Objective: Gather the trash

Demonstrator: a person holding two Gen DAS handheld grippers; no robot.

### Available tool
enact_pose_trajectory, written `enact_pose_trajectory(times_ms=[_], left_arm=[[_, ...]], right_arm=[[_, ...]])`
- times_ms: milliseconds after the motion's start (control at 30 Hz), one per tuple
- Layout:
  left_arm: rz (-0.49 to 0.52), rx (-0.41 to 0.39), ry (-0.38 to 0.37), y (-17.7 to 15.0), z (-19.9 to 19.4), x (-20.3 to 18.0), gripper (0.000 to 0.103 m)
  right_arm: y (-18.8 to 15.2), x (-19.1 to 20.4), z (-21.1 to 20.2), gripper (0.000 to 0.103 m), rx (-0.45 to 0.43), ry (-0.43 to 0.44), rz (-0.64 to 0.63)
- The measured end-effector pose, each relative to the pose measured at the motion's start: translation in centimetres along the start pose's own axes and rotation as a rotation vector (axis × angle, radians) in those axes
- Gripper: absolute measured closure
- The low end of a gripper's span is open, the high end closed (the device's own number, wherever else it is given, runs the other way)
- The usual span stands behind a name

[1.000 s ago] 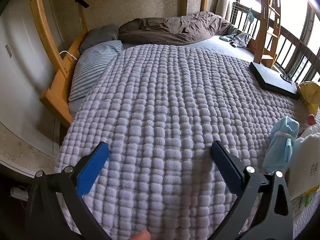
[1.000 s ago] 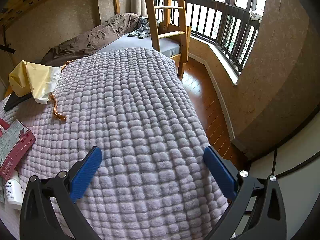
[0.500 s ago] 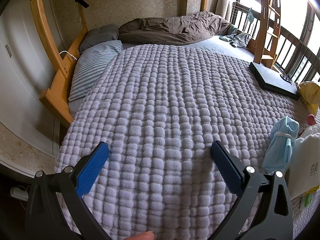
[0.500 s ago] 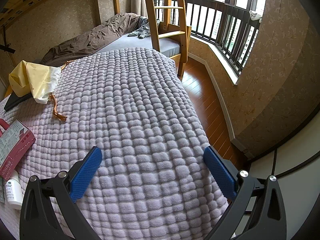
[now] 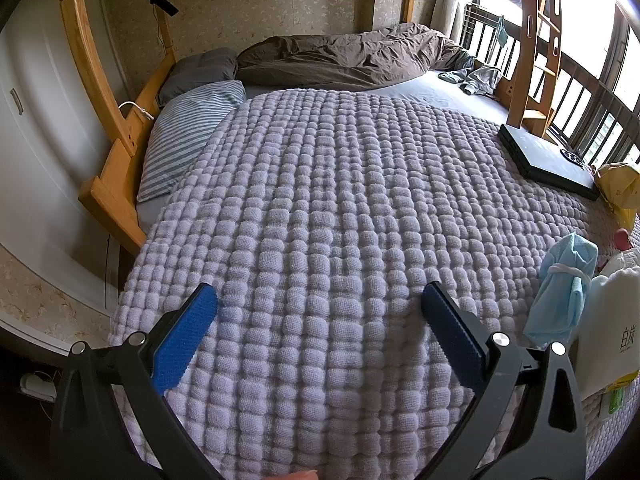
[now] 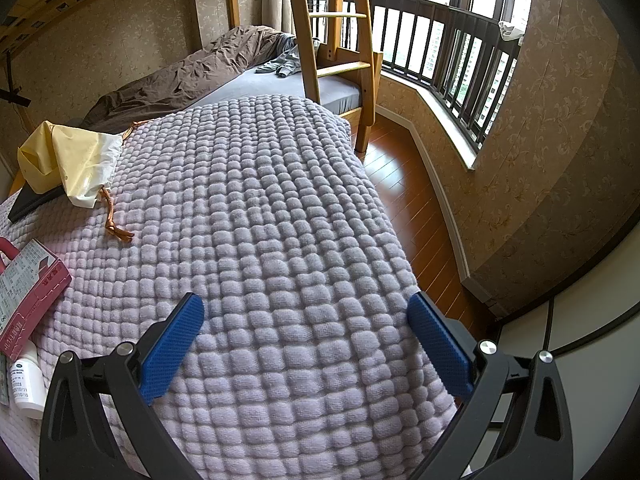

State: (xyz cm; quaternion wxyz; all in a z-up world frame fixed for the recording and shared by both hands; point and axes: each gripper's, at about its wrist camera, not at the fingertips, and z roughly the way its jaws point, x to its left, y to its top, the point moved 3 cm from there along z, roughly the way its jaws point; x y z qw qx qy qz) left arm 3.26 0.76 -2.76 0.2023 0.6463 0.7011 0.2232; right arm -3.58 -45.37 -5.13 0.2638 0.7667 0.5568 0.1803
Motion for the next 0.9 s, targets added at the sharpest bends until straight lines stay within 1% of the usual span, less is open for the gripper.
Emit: enact_pose_trajectory(times_ms=[900], left_arm=[[0.0, 0.0, -0.001, -0.05, 0.03, -0.22, 0.001]], right_arm=[[-0.01, 0.0, 0.0, 0.004, 0.0, 0.0, 0.0]])
